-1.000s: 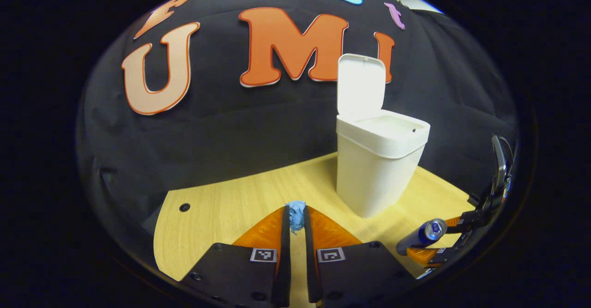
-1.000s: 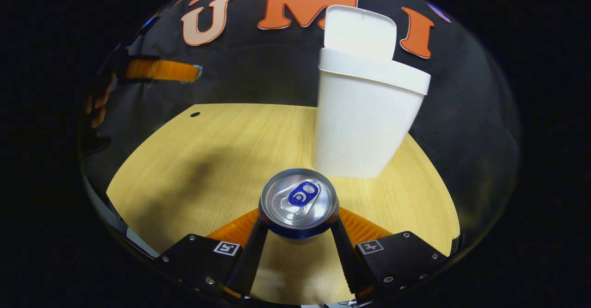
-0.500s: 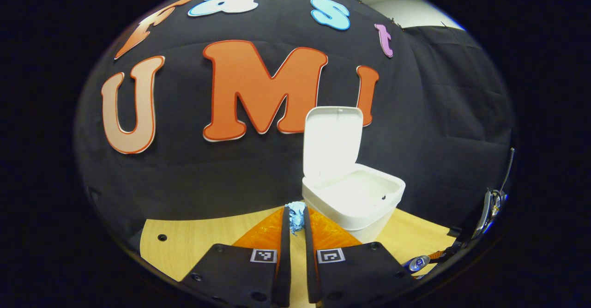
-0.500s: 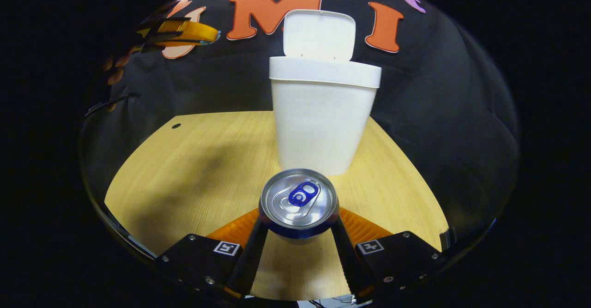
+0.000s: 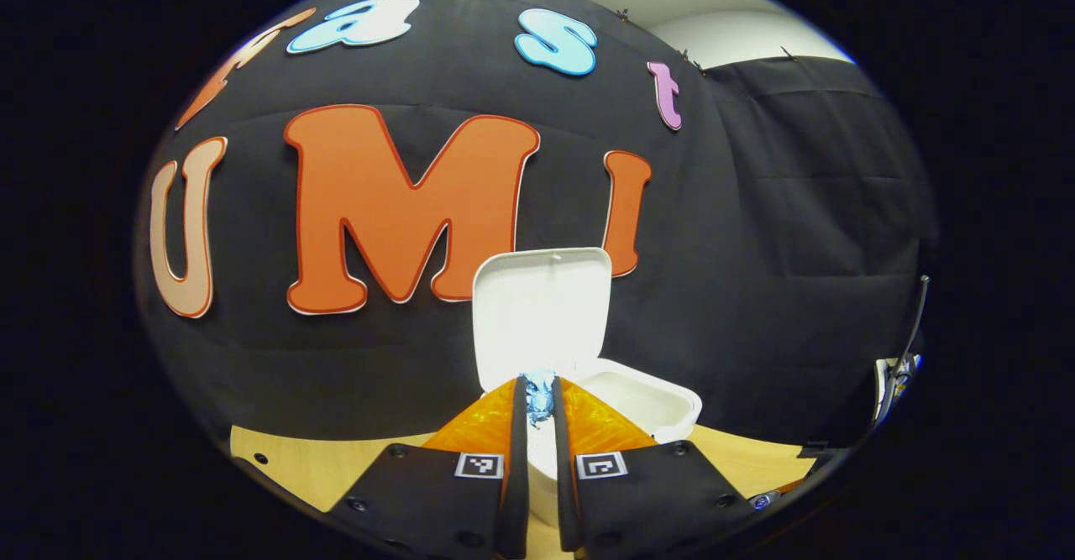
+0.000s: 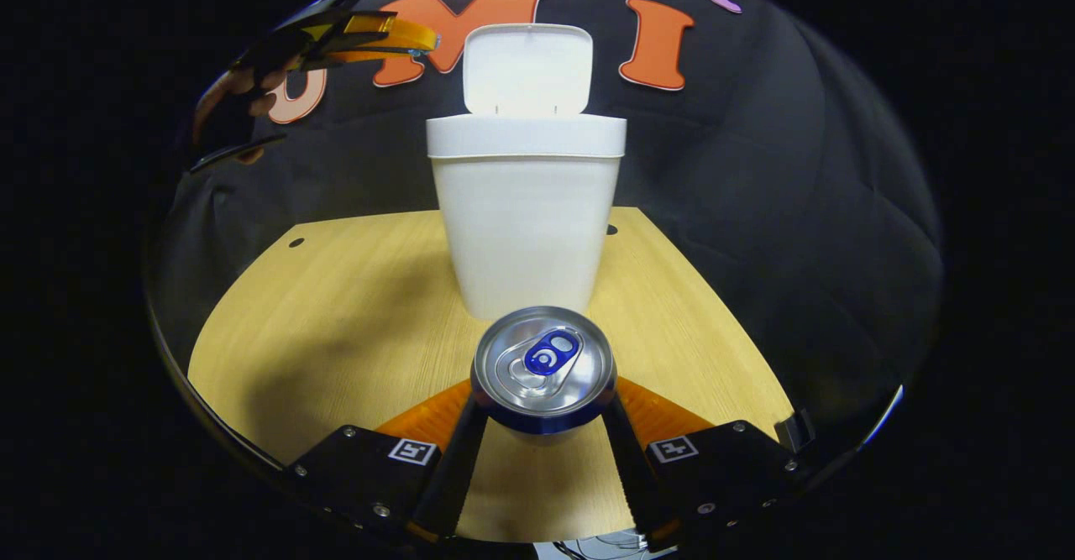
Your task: Press the lid of the desktop garbage bin to open it, pick up the crumpled paper on the desktop and throw it into the bin, then pick up the pop can on the desktop and drop it into the bin, and finally close the garbage bin lid.
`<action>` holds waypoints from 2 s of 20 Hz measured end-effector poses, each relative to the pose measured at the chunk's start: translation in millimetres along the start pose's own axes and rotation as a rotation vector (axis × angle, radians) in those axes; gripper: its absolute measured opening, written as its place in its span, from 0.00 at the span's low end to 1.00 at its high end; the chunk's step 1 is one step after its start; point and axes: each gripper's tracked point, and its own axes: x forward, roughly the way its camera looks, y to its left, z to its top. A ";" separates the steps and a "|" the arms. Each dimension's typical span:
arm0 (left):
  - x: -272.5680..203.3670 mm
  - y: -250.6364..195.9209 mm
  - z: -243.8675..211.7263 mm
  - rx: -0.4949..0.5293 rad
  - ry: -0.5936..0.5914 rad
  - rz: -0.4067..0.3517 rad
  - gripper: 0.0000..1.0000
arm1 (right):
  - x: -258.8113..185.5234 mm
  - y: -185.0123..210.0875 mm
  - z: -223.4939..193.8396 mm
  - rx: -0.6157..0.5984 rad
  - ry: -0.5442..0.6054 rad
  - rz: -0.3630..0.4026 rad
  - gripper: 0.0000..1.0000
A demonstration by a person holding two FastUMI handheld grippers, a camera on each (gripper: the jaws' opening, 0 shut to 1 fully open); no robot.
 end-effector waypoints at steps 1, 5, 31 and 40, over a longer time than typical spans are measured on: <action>5.9 -4.3 -3.0 -0.008 0.007 -0.008 0.17 | -0.4 -4.7 1.8 0.007 -0.003 -0.004 0.77; 27.8 -19.7 -24.6 -0.025 0.045 -0.052 0.18 | 3.1 -18.3 5.4 0.025 -0.008 -0.019 0.77; -30.5 12.9 -91.5 -0.045 0.155 0.000 0.95 | -18.7 -61.1 148.0 -0.064 -0.219 -0.064 0.77; -97.4 76.2 -114.7 -0.073 0.176 0.173 0.98 | -29.0 -36.8 248.9 -0.111 -0.369 0.011 0.77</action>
